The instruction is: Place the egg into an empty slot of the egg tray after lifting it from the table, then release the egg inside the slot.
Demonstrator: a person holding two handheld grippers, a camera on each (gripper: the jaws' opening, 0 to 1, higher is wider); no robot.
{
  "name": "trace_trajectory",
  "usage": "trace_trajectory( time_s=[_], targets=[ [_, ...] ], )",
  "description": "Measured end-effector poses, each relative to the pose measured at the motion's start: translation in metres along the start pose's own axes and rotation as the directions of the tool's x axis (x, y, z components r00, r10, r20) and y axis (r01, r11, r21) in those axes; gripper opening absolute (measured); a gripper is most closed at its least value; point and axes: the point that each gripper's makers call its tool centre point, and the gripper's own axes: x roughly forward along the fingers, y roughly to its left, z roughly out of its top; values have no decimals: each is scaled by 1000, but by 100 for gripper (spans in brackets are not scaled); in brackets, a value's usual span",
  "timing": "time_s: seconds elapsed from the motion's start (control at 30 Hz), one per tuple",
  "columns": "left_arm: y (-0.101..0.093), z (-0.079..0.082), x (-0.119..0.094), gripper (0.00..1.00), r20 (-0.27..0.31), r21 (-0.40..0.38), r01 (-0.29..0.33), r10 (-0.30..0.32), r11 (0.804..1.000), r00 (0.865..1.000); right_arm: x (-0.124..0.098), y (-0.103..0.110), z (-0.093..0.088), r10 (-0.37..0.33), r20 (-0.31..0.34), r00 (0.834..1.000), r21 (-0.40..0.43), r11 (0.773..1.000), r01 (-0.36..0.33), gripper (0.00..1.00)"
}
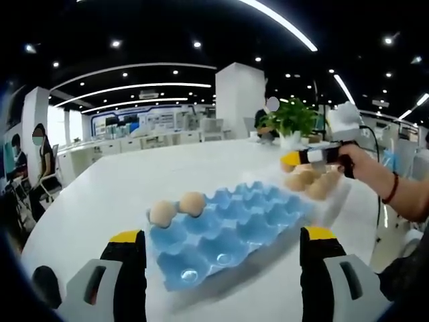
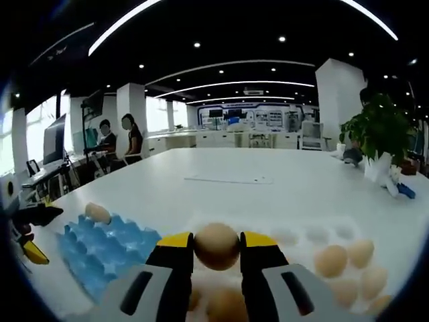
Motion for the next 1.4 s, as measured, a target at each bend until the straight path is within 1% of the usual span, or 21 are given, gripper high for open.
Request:
trace_trajectory(
  time_s=[0.6, 0.83, 0.93, 0.97, 1.03, 1.1, 1.4],
  targets=[
    [4, -5, -6, 97, -2, 6, -4, 4, 1000, 1000, 14, 49, 3, 95, -7, 995, -30, 995, -95, 28],
    [14, -3, -4, 97, -3, 10, -4, 4, 1000, 1000, 20, 66, 5, 130, -8, 991, -42, 991, -131, 28],
    [16, -3, -3, 97, -5, 12, -5, 5, 1000, 1000, 22, 74, 6, 149, -8, 989, -50, 988, -149, 28],
    [16, -3, -3, 97, -6, 12, -5, 5, 1000, 1000, 21, 82, 6, 167, -3, 986, -61, 984, -167, 28],
    [17, -3, -3, 97, -6, 13, -4, 4, 1000, 1000, 21, 87, 7, 180, -1, 984, -69, 981, -180, 28],
    [15, -3, -4, 97, -5, 15, -1, 1, 1000, 1000, 23, 97, 8, 203, 0, 979, -80, 976, -202, 28],
    [5, -4, -7, 97, -10, 15, -1, 1, 1000, 1000, 32, 124, 11, 267, 5, 964, -89, 960, -266, 28]
  ],
)
